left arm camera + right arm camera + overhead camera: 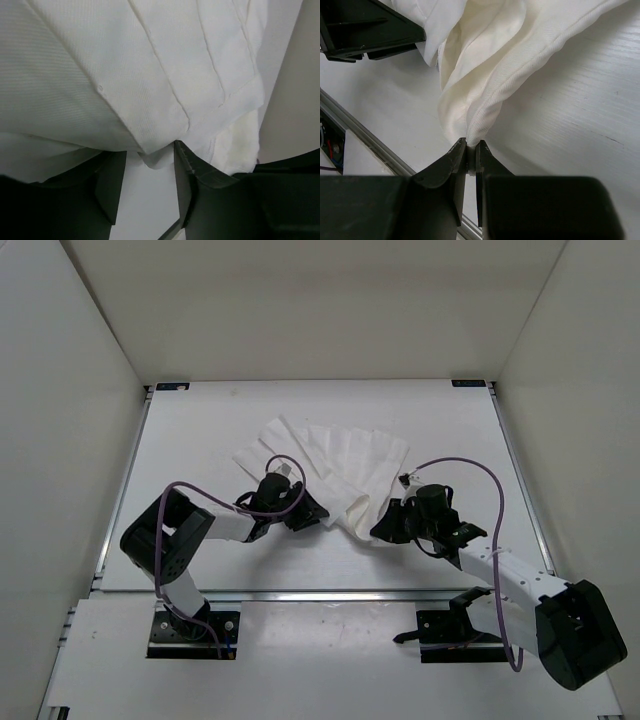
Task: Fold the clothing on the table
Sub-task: Flatten the skirt out
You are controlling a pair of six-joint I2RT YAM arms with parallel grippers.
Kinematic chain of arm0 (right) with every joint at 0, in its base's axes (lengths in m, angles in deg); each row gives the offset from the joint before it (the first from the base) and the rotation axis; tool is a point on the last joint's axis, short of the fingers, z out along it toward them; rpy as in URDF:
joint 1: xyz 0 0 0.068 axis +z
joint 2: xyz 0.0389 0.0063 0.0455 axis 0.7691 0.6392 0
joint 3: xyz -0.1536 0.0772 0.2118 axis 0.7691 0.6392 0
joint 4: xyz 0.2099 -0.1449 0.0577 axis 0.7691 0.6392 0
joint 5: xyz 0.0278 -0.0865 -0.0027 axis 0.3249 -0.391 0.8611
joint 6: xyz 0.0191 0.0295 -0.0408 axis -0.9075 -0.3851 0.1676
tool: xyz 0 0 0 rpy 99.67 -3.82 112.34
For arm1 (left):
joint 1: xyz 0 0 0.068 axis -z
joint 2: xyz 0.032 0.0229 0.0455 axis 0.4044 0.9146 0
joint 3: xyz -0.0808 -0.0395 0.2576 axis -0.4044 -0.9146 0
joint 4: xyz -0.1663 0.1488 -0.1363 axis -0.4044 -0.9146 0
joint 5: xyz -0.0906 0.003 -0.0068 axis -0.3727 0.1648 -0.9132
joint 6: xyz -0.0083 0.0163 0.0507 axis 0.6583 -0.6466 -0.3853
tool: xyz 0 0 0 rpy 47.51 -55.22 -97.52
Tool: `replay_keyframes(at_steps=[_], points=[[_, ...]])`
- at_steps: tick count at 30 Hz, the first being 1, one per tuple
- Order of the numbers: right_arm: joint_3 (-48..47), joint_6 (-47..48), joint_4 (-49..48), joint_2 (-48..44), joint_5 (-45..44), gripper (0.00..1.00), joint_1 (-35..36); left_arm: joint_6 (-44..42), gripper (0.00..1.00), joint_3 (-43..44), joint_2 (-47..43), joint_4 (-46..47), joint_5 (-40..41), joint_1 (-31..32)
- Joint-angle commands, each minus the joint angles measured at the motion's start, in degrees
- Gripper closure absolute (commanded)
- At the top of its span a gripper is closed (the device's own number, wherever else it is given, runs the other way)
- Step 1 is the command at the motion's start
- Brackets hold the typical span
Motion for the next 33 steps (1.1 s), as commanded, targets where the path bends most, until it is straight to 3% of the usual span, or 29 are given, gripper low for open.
replay_keyframes(at_steps=[1,2,3,6,9,14,16,21,23,24,26,33], points=[[0.0,0.5,-2.9,-1.0,0.5,1.00,-0.4,-1.9,0.48,0.6,0.3,-2.7,2.6,-0.4],[0.0,0.8,-3.1,-1.1,0.7,1.00,-0.2,-2.3,0.55,1.1,0.7,-2.7,3.1,0.1],[0.0,0.8,-2.7,-1.2,0.9,1.00,-0.6,-2.3,0.72,1.1,1.2,-2.3,2.9,-0.1],[-0.4,1.1,-2.2,-1.8,0.6,1.00,-1.1,-3.3,0.99,0.9,-1.2,-2.6,1.4,-2.5],[-3.0,2.8,0.8,-1.9,1.1,1.00,-2.4,-8.2,1.00,2.1,-8.1,-7.9,-1.7,-8.1],[-5.9,4.3,4.8,-3.6,0.4,1.00,-3.5,-18.6,1.00,5.7,-24.9,-27.8,-6.0,-17.8],[-5.0,4.1,5.9,-4.0,-0.1,1.00,-3.6,-19.9,1.00,2.2,-33.6,-33.6,-6.0,-20.8],[-3.9,2.6,9.5,-4.6,-1.5,1.00,-4.6,-16.3,1.00,-10.5,-47.0,-36.2,-6.0,-21.9],[-3.9,2.9,12.4,-4.4,-1.7,0.99,-4.8,-14.4,0.81,-15.2,-50.6,-36.2,-7.6,-21.5],[-3.8,2.8,12.7,-4.5,-1.8,1.00,-4.8,-13.5,0.55,-17.9,-53.4,-36.8,-8.7,-21.5],[-3.4,2.6,13.4,-4.8,-0.9,0.99,-4.6,-11.7,0.36,-22.1,-59.4,-38.3,-9.6,-21.3],[-0.9,1.7,11.3,-4.9,1.3,1.00,-4.6,-2.0,0.34,-31.4,-74.7,-41.1,-12.5,-17.8]])
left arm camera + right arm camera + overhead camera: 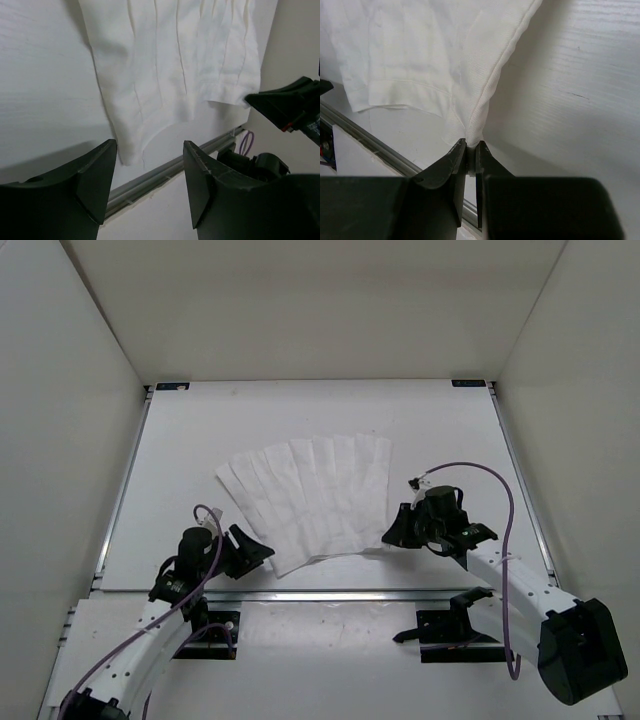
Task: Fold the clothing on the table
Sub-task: Flatten the skirt out
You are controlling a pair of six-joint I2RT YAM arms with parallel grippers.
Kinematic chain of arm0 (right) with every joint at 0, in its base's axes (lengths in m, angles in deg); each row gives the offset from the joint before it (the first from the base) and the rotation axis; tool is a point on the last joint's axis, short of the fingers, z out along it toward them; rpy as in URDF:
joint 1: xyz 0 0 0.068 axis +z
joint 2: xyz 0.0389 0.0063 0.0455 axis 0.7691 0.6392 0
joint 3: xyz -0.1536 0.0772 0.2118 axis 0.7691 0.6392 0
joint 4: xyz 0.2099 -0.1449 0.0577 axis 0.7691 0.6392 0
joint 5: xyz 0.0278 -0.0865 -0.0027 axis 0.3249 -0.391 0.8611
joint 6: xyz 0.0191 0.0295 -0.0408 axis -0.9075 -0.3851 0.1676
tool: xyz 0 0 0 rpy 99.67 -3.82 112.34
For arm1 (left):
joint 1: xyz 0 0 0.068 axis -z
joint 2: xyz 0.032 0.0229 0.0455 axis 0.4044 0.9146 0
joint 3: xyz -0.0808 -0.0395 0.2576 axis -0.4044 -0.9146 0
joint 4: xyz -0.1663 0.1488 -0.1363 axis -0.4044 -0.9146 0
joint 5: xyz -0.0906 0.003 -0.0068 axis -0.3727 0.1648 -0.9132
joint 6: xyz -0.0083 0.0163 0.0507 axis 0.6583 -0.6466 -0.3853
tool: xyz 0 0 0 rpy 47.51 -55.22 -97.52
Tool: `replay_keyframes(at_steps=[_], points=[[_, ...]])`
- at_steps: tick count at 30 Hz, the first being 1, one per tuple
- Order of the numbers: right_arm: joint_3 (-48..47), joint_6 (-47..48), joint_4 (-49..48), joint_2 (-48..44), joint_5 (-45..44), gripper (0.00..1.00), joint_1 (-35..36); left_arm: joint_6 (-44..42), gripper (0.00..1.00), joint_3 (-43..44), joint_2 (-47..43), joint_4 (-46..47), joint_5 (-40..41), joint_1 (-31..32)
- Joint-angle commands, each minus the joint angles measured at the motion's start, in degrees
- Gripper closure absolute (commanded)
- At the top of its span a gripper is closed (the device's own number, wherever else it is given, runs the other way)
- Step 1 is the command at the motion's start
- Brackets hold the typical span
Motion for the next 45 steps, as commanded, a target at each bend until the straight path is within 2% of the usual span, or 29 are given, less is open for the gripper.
replay_keyframes(at_steps=[1,4,8,15,17,20,24,29,32,38,40,42,45], points=[[0.8,-0.6,-1.6,0.1,1.4,1.00,-0.1,6.1,0.35,-3.7,-3.9,-0.9,-1.7,2.6],[1.1,-0.7,-2.8,0.7,0.9,1.00,0.4,8.8,0.37,-5.4,-5.3,1.0,-1.1,5.1],[1.1,-1.1,-3.4,0.6,1.6,1.00,0.5,6.7,0.42,-4.8,-2.8,-1.9,1.8,5.6],[0.7,-1.0,-4.5,0.5,1.9,1.00,0.3,-1.1,0.40,5.1,9.6,-8.7,9.9,10.6],[0.7,-1.2,-4.9,0.3,1.8,0.99,0.7,-3.6,0.41,6.9,14.9,-8.7,10.8,10.1],[0.8,-1.2,-5.5,0.3,1.9,1.00,0.2,-4.6,0.42,10.1,21.3,-8.1,12.6,11.4],[0.7,-0.9,-5.4,-0.1,1.3,1.00,0.9,-6.4,0.40,17.2,31.6,-11.8,16.8,15.8],[1.3,-1.3,-7.3,-0.6,2.3,1.00,0.5,-6.3,0.41,23.3,40.1,-13.6,19.1,19.7],[0.7,-1.1,-7.6,-0.9,2.3,0.99,1.5,-6.7,0.45,25.7,44.3,-14.6,20.9,21.5],[1.1,-1.4,-8.3,-1.3,1.9,1.00,2.3,-8.7,0.61,31.7,52.8,-19.1,25.2,25.1],[1.2,-1.5,-8.3,-1.8,1.6,1.00,3.1,-10.0,0.87,32.2,55.0,-18.9,25.4,25.4],[1.0,-1.6,-7.7,-2.0,0.9,1.00,3.3,-10.2,1.00,32.1,54.2,-18.3,26.1,25.5],[-0.7,-1.6,-4.9,-1.9,0.3,1.00,1.5,-11.0,1.00,32.3,49.6,-17.7,26.4,23.9]])
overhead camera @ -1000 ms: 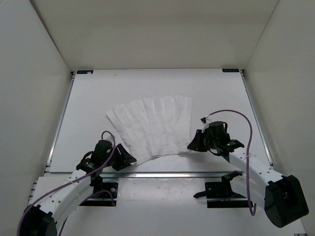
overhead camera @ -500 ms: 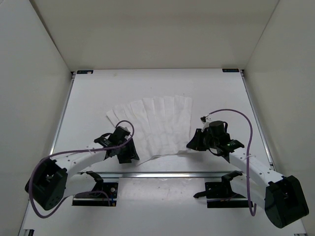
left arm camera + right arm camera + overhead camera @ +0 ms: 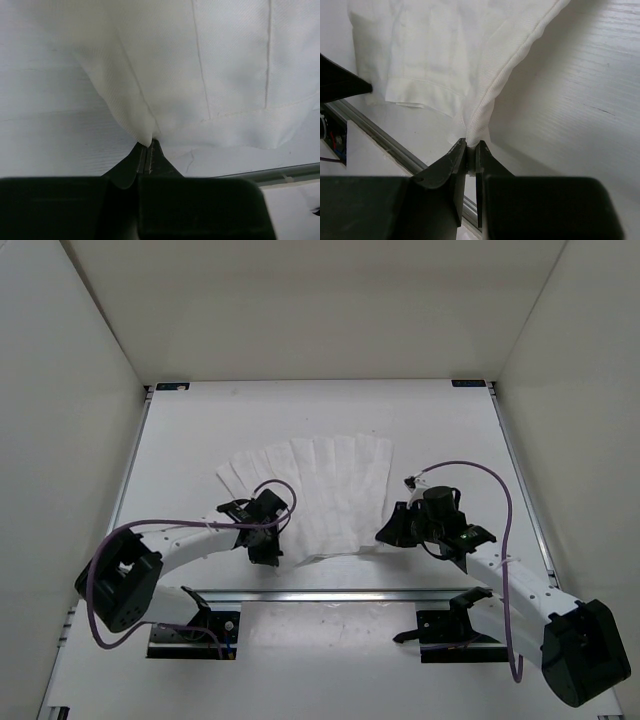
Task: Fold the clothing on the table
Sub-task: Flatten the skirt out
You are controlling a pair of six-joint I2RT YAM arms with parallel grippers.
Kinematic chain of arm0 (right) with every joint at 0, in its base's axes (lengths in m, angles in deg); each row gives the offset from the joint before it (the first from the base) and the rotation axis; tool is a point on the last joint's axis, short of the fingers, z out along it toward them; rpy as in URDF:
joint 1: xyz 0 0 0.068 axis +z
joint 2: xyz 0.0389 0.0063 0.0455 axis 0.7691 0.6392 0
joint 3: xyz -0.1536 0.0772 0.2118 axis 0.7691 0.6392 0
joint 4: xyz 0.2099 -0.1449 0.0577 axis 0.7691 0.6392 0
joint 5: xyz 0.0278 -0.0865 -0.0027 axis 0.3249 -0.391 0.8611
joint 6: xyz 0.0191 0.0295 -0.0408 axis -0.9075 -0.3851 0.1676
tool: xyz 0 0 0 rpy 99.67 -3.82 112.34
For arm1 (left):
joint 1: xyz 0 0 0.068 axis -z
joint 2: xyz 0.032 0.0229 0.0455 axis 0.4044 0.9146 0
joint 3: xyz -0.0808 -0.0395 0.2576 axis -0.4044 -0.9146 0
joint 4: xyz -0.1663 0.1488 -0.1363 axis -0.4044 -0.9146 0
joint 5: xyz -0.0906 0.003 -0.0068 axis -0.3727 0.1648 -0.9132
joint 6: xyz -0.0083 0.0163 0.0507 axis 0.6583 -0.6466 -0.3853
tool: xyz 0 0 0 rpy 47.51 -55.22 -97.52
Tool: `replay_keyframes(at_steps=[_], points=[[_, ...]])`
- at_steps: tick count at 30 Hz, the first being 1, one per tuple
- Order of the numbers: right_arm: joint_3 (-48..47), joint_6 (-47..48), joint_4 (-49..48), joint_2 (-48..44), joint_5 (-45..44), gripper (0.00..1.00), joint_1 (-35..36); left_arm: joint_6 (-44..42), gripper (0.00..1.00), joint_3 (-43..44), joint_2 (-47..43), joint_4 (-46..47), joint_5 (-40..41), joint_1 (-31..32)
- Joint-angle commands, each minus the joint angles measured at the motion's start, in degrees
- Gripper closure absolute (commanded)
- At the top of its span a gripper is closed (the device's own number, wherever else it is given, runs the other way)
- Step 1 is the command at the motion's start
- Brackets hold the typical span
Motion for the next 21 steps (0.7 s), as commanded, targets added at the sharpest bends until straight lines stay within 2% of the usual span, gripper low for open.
replay_keyframes(at_steps=[1,4,6,11,13,17,19,21], points=[[-2.6,-0.2,1.0,-1.1,0.2,1.00,-2.0,-2.8,1.00,0.9,-6.1,-1.5,4.0,-2.6],[-8.5,1.7,4.1,-2.2,2.7,1.00,-3.8,-6.7,1.00,8.0,-13.1,-3.6,3.3,-6.6],[-13.3,3.2,6.9,-2.8,4.7,1.00,-4.5,-8.4,1.00,16.5,-16.7,-5.5,3.1,-9.1],[-34.3,6.1,19.2,-3.1,5.8,1.00,-3.4,-11.9,1.00,36.3,-19.8,-11.3,1.1,-9.4],[-40.9,4.7,22.0,-4.0,4.8,1.00,-1.6,-11.5,1.00,40.4,-21.7,-12.4,0.3,-10.4],[-48.7,0.4,22.2,-4.5,7.3,1.00,-2.2,-12.6,1.00,45.3,-23.5,-12.8,-6.6,-16.6],[-50.7,0.5,22.0,-1.8,10.4,0.99,-4.0,-14.3,1.00,44.1,-22.2,-12.3,-12.1,-21.8],[-52.0,1.8,21.5,3.5,11.0,1.00,-5.3,-14.6,1.00,41.2,-20.3,-9.6,-14.7,-23.8]])
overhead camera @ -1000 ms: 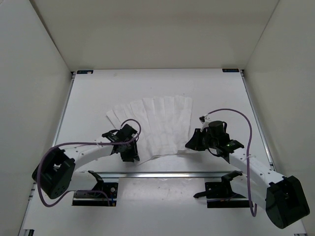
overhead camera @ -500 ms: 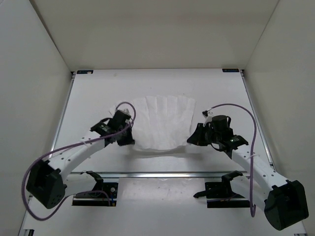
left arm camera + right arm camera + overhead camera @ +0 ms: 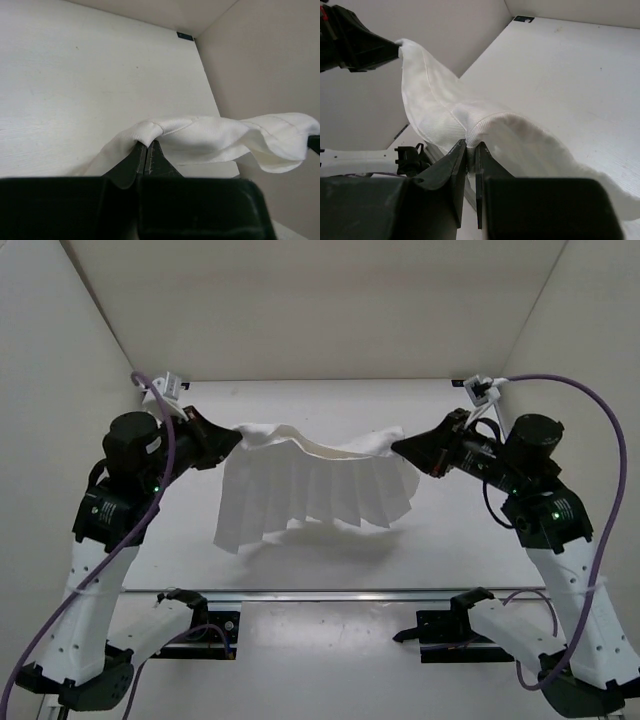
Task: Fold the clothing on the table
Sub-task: Flatten the skirt out
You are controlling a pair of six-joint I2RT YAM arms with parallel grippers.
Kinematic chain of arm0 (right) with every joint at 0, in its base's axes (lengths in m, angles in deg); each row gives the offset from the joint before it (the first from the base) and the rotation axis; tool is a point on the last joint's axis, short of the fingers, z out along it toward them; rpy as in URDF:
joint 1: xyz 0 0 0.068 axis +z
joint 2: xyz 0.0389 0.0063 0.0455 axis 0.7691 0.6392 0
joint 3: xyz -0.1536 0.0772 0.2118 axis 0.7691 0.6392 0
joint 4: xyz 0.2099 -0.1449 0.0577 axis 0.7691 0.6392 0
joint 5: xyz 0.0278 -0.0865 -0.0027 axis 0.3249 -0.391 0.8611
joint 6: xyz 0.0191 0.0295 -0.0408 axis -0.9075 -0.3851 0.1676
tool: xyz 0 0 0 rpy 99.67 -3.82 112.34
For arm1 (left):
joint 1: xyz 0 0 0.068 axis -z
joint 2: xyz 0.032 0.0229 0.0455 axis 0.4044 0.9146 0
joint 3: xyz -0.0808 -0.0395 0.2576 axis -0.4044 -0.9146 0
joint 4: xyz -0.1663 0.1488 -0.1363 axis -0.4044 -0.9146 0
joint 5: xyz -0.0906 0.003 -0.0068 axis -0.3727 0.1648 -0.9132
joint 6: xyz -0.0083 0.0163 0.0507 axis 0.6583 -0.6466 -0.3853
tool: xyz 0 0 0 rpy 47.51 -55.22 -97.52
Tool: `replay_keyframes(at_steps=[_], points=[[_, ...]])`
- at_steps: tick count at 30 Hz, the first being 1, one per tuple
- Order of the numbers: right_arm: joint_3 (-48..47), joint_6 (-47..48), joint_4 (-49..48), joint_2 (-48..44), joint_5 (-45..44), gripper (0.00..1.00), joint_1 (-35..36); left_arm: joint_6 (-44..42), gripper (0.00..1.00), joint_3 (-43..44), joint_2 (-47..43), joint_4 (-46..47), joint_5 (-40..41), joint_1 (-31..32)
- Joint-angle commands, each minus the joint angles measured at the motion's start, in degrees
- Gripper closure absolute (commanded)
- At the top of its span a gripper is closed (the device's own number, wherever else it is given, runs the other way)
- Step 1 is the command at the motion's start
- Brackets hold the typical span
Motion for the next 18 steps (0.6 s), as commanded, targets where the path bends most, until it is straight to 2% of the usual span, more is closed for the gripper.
replay_keyframes(at_steps=[1,3,5,7,9,11,12,14,15,17,18], points=[[-1.4,0.3,1.7,8.4,2.7,0.99,-1.9,-2.5,1.00,-4.7,6.3,1.4,-7.8,-3.1],[-4.2,2.0,-0.3,15.2,3.1,1.00,-3.0,-3.1,1.00,-4.2,9.8,3.4,-8.1,-3.6],[-10.0,3.6,1.0,20.9,3.0,1.00,-4.0,-3.1,1.00,0.5,14.2,5.1,-8.6,-6.0],[-19.0,5.9,5.0,28.3,1.4,1.00,-4.1,-3.8,1.00,7.3,21.2,4.2,-10.6,-7.1],[-31.6,7.1,10.3,30.7,-1.8,1.00,-2.7,-4.4,1.00,20.2,25.7,-0.1,-11.4,-8.2],[-35.9,7.9,10.7,30.3,-7.2,1.00,-0.8,-4.2,1.00,28.1,28.7,-2.0,-9.9,-7.4],[-36.5,7.7,9.5,29.9,-7.1,1.00,-2.2,-4.1,1.00,30.6,29.0,-2.5,-9.9,-7.8],[-32.3,6.4,7.4,29.3,-1.6,1.00,-7.0,-4.4,1.00,30.2,29.3,-2.9,-11.0,-8.1],[-30.6,6.2,6.9,28.7,0.8,1.00,-8.1,-4.8,1.00,26.7,28.0,-2.2,-10.4,-7.7],[-19.8,5.9,3.3,26.7,2.1,1.00,-10.0,-4.2,1.00,12.8,25.0,2.7,-10.3,-7.8],[-14.2,5.3,2.0,26.3,2.6,1.00,-10.3,-3.4,1.00,8.6,22.4,4.8,-11.2,-7.9]])
